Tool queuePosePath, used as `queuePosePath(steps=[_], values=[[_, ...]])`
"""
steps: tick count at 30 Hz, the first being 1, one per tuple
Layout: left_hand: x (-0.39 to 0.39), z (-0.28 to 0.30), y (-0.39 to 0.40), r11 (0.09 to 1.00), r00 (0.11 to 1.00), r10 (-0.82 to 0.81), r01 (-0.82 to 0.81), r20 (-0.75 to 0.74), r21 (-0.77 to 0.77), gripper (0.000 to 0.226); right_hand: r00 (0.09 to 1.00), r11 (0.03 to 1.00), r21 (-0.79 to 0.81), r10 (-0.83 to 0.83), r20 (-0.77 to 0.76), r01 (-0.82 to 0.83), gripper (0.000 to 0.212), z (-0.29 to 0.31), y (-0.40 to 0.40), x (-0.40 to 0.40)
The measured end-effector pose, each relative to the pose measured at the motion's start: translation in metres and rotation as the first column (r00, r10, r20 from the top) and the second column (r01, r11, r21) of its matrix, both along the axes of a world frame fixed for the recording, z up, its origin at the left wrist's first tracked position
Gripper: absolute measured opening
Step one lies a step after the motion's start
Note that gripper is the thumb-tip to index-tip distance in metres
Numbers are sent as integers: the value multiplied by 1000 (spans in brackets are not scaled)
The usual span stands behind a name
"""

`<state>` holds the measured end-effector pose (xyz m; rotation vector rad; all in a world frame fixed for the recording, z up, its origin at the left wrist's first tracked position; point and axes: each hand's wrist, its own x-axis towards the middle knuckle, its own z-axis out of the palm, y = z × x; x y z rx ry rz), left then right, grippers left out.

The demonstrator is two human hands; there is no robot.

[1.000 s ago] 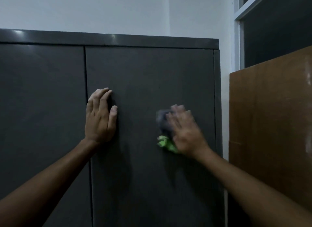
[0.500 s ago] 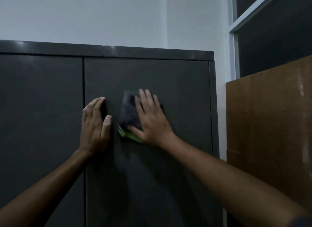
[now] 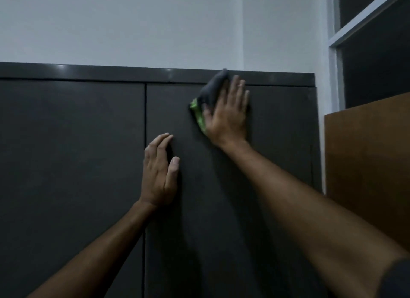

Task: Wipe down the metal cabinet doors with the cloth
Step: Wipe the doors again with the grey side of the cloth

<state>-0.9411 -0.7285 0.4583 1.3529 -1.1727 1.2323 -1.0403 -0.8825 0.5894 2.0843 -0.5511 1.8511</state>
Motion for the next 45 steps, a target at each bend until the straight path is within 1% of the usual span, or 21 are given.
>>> queuePosePath(steps=[3,5,7,9,12,14,15,17,19,21,24,26,28,30,33,34,36,39,41,43,45], values=[[8,3,30,997,999,-50,49,-8,-64,55,963,948,-278,81,-258,-155,78,-54,44,34],[25,6,65,998,999,40,-39,29,-39,54,912,872,-423,61,-405,-246,77,-98,32,26],[52,8,109,987,985,160,-161,66,20,55,900,842,-475,26,-435,-254,77,-121,1,5],[83,10,156,946,943,307,-317,127,63,55,934,896,-406,27,-356,-181,78,-116,-27,-16],[126,8,218,866,864,470,-490,180,95,60,997,999,-54,1,-83,-6,82,-63,-24,-9],[147,6,244,836,838,515,-538,180,112,65,993,973,230,-15,114,-11,89,-15,23,19],[157,5,253,825,829,526,-551,188,124,67,986,950,309,-8,164,-43,92,5,53,36],[175,1,264,812,825,523,-559,214,170,72,987,967,248,21,161,-61,93,21,112,76],[192,-4,269,801,824,510,-559,246,212,76,998,998,2,57,22,-57,91,-6,160,119],[206,-8,270,791,812,505,-572,293,219,78,982,966,-232,79,-173,-119,91,-72,184,143],[217,-8,270,783,800,504,-583,327,219,78,940,913,-355,79,-331,-202,92,-175,163,130],[220,-10,268,778,792,510,-591,336,214,79,944,931,-327,52,-325,-164,90,-209,126,100],[222,-11,266,775,785,518,-599,341,202,79,974,981,-182,21,-224,-63,86,-208,93,71],[224,-13,265,774,780,521,-603,346,193,80,998,998,67,-16,-62,20,86,-176,78,57],[226,-13,265,772,777,523,-606,352,190,80,978,930,366,-67,198,-11,90,-106,108,77],[226,-14,265,774,778,520,-604,353,191,80,974,926,377,-69,216,-18,91,-94,127,92],[225,-14,265,779,784,513,-597,351,195,80,991,981,192,-55,121,31,89,-112,161,125],[225,-14,267,787,789,497,-585,360,196,80,979,992,-120,5,-206,-30,92,-218,182,137],[225,-14,267,793,790,490,-579,368,188,80,963,980,-184,29,-269,-81,91,-256,160,113],[225,-14,268,801,800,483,-568,356,189,79,975,993,-112,20,-221,-46,87,-237,137,92],[226,-14,268,809,812,470,-553,347,198,80,997,989,141,-26,-69,36,86,-184,129,85]])
